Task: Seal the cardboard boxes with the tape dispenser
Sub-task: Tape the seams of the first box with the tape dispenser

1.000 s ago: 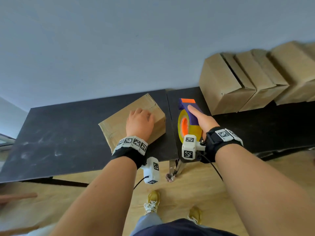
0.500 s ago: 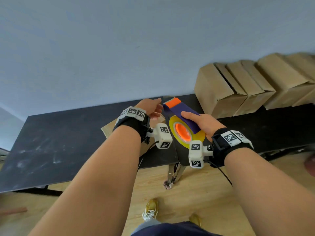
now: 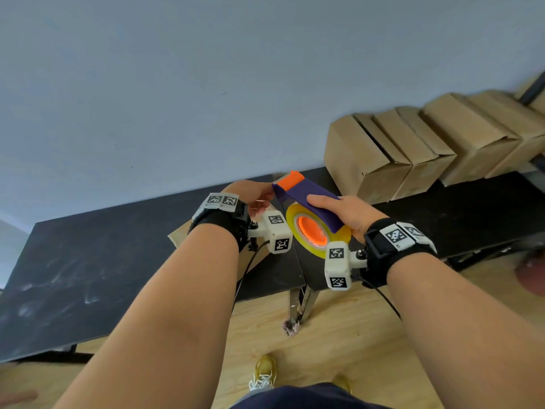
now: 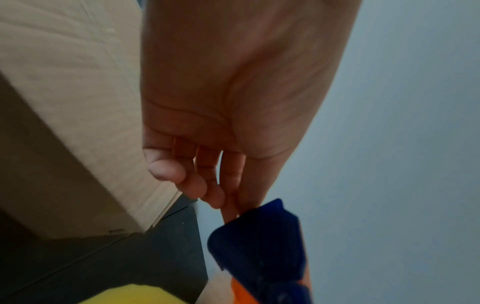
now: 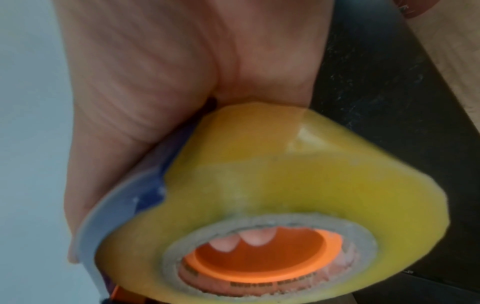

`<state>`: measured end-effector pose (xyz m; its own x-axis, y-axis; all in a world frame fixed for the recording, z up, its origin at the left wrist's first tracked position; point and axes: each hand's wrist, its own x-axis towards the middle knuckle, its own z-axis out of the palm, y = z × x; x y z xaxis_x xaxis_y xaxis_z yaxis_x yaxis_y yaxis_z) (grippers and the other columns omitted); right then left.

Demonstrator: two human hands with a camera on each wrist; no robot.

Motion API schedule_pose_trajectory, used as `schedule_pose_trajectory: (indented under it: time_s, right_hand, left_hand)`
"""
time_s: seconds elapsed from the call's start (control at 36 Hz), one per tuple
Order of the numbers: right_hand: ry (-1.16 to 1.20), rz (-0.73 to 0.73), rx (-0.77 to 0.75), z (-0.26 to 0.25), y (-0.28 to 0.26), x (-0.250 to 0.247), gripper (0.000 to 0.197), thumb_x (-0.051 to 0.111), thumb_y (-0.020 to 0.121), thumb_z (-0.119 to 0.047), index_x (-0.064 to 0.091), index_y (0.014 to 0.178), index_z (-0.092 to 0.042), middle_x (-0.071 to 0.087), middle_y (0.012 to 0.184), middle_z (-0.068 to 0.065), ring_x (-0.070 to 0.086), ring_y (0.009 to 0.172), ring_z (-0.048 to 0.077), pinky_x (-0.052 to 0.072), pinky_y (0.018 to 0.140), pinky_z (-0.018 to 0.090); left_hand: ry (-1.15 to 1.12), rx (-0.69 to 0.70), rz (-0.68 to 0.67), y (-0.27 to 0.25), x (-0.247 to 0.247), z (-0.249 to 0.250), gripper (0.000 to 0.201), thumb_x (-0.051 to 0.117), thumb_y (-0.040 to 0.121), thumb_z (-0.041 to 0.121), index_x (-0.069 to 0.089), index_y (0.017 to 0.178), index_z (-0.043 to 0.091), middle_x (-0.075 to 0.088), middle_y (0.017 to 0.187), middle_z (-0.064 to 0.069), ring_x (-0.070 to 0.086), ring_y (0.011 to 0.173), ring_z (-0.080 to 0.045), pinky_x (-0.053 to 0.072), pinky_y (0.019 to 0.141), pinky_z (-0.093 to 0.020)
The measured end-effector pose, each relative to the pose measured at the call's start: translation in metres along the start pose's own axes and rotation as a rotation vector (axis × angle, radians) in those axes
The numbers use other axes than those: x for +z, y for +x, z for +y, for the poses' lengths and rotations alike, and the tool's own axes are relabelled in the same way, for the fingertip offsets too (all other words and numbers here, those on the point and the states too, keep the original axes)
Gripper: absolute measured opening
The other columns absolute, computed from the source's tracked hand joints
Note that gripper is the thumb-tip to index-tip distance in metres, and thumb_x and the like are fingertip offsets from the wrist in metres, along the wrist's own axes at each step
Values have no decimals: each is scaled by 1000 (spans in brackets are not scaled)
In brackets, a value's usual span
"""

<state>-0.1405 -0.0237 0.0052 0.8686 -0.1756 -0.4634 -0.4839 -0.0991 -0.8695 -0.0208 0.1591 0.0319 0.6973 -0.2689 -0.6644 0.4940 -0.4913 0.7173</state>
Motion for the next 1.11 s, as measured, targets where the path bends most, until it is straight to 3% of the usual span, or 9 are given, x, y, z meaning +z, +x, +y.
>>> schedule_pose_trajectory:
  time_s: [0.14, 0.31, 0.42, 0.47, 0.53, 0.61, 0.75, 0.97, 1.11]
  right_hand:
    - [16, -12, 20, -4, -2, 3, 83, 83, 42, -68, 72, 102, -11, 76, 94, 11, 70, 98, 35, 51, 100, 51]
    - [7, -16, 77, -9, -1, 5, 88, 85, 40, -67, 71, 106, -11, 76, 95, 12, 71, 97, 34, 52, 97, 51]
    - [11, -2, 87, -13, -1, 6, 93, 86, 38, -68, 69, 110, -11, 76, 97, 11, 71, 98, 33, 53, 97, 52]
    - [4, -10, 95, -15, -5, 4, 88, 86, 43, -66, 69, 110, -11, 76, 97, 12, 71, 98, 34, 52, 97, 51]
    - [-3, -39, 122, -13, -11, -1, 84, 85, 47, -63, 70, 110, -10, 76, 98, 13, 70, 99, 35, 52, 98, 50]
    - [-35, -86, 177, -4, -15, -9, 85, 85, 50, -63, 68, 114, -10, 75, 102, 14, 69, 102, 36, 51, 100, 49]
    - [-67, -84, 202, 0, -17, -8, 75, 82, 61, -61, 68, 113, -10, 76, 98, 13, 71, 97, 32, 53, 96, 46]
    - [-109, 2, 150, -13, -7, 7, 67, 72, 70, -68, 71, 102, -8, 77, 89, 11, 72, 87, 28, 55, 93, 41]
    - [-158, 73, 142, -12, 4, 16, 61, 71, 75, -63, 67, 105, -11, 74, 97, 10, 69, 93, 26, 53, 97, 43]
  left_hand:
    - [42, 65, 132, 9, 0, -5, 21, 61, 90, 14, 55, 69, 10, 56, 68, -2, 47, 56, -13, 36, 53, -23]
    - [160, 171, 207, 15, -1, 5, 30, 53, 96, 21, 51, 68, 12, 51, 63, 2, 47, 52, -9, 38, 52, -20]
    - [190, 197, 287, 6, 0, 13, 11, 54, 95, 20, 54, 87, 13, 52, 58, 3, 47, 52, -10, 39, 49, -17]
    - [279, 215, 379, 13, -7, 15, 20, 56, 91, 20, 50, 74, 10, 52, 50, 1, 48, 50, -14, 38, 51, -21]
    - [310, 235, 437, 18, -23, 15, 31, 60, 87, 20, 45, 61, 12, 53, 56, -2, 51, 53, -16, 44, 55, -26]
    - [195, 234, 506, 28, -47, 11, 27, 63, 87, 22, 49, 65, 18, 54, 69, 2, 54, 64, -15, 54, 75, -34]
    - [161, 304, 463, 35, -55, 7, 28, 57, 94, 26, 51, 68, 16, 55, 67, 3, 52, 56, -9, 45, 56, -22]
    - [485, 329, 472, 41, -60, 9, 25, 52, 95, 30, 51, 78, 11, 47, 73, -10, 46, 72, -19, 33, 62, -28]
    - [591, 326, 526, 52, -63, 8, 35, 56, 93, 25, 52, 62, 10, 52, 63, -5, 48, 62, -21, 37, 57, -25]
